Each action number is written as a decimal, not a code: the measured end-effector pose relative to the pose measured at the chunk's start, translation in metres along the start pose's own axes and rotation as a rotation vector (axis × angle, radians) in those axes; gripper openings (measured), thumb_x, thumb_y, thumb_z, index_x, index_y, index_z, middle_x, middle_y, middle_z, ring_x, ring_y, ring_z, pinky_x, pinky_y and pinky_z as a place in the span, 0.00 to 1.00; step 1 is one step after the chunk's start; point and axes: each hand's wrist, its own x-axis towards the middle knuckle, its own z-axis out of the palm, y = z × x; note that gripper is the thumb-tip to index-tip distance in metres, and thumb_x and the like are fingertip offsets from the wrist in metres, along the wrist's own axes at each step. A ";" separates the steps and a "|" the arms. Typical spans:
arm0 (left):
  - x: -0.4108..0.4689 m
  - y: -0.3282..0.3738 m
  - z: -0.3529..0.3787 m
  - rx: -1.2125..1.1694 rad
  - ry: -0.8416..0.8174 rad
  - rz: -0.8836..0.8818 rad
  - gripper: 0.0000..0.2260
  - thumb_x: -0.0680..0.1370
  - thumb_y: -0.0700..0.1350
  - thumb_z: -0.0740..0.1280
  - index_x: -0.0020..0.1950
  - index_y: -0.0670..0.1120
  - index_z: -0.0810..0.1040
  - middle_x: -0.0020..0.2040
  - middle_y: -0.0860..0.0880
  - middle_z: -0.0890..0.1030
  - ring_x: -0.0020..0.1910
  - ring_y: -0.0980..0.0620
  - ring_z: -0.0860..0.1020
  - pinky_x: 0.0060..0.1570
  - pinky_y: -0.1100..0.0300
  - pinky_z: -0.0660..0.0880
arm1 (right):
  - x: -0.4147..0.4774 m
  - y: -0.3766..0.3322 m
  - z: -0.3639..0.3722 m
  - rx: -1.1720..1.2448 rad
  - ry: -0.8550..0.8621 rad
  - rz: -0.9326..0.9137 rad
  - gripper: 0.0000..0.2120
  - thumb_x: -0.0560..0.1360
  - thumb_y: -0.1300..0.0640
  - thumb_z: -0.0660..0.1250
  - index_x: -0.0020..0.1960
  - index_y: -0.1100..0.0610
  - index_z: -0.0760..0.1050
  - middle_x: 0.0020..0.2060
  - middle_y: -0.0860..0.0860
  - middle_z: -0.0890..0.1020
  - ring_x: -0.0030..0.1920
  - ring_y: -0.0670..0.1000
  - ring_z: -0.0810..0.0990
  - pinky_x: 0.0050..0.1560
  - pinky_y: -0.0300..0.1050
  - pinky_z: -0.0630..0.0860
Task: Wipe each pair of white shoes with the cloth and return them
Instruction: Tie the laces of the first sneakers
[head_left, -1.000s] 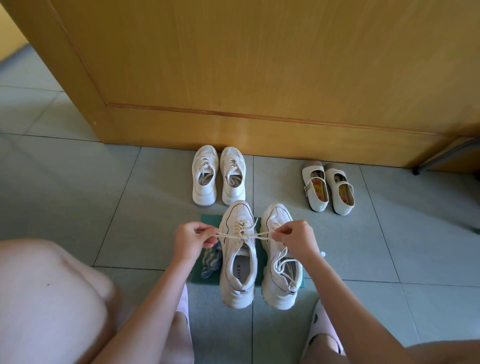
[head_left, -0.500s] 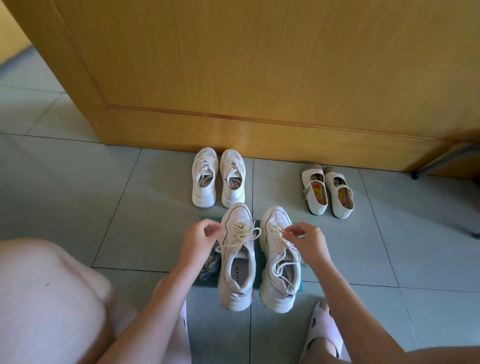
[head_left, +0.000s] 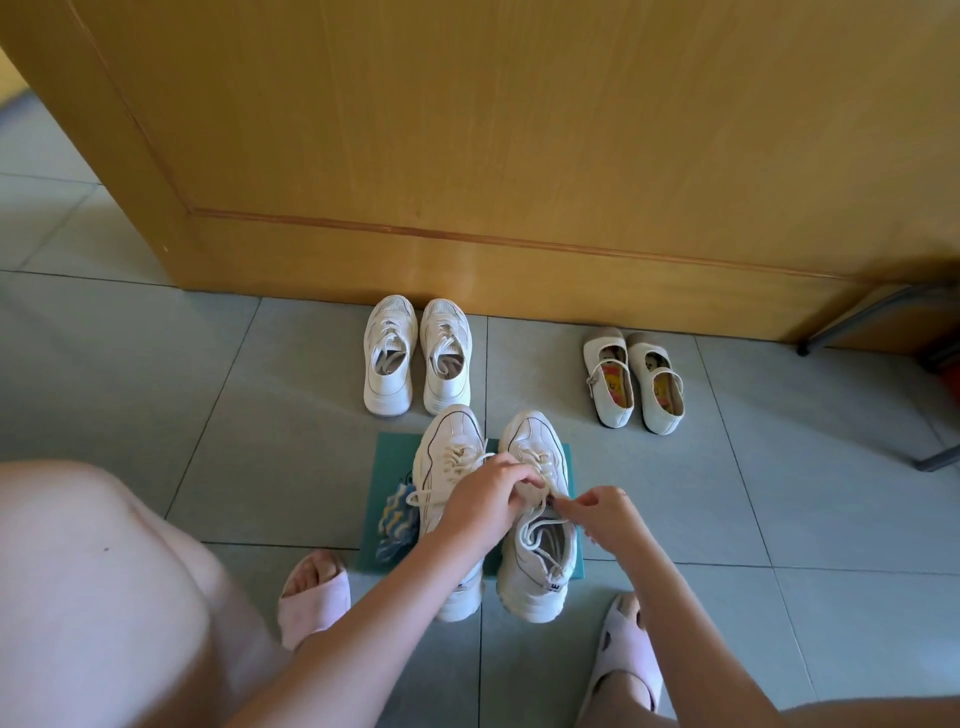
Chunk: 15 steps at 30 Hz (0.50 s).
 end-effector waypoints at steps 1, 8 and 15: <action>0.002 0.001 0.002 0.023 -0.020 0.020 0.12 0.77 0.39 0.65 0.57 0.51 0.79 0.56 0.53 0.75 0.51 0.55 0.76 0.49 0.61 0.74 | 0.000 0.001 0.000 0.030 0.004 -0.009 0.16 0.72 0.48 0.71 0.41 0.61 0.74 0.30 0.52 0.72 0.29 0.47 0.67 0.28 0.37 0.63; 0.012 0.002 0.009 0.153 -0.114 0.071 0.08 0.75 0.45 0.67 0.54 0.51 0.77 0.58 0.55 0.71 0.47 0.54 0.77 0.39 0.64 0.69 | 0.002 -0.002 -0.006 0.246 0.047 -0.081 0.08 0.73 0.56 0.69 0.42 0.61 0.79 0.34 0.52 0.79 0.33 0.48 0.72 0.37 0.41 0.70; 0.023 0.002 0.014 0.090 -0.137 0.010 0.07 0.77 0.51 0.66 0.50 0.49 0.76 0.56 0.55 0.71 0.44 0.55 0.76 0.45 0.58 0.72 | -0.005 -0.009 -0.013 0.491 0.112 -0.137 0.05 0.75 0.60 0.65 0.42 0.61 0.77 0.32 0.52 0.75 0.34 0.49 0.72 0.39 0.41 0.71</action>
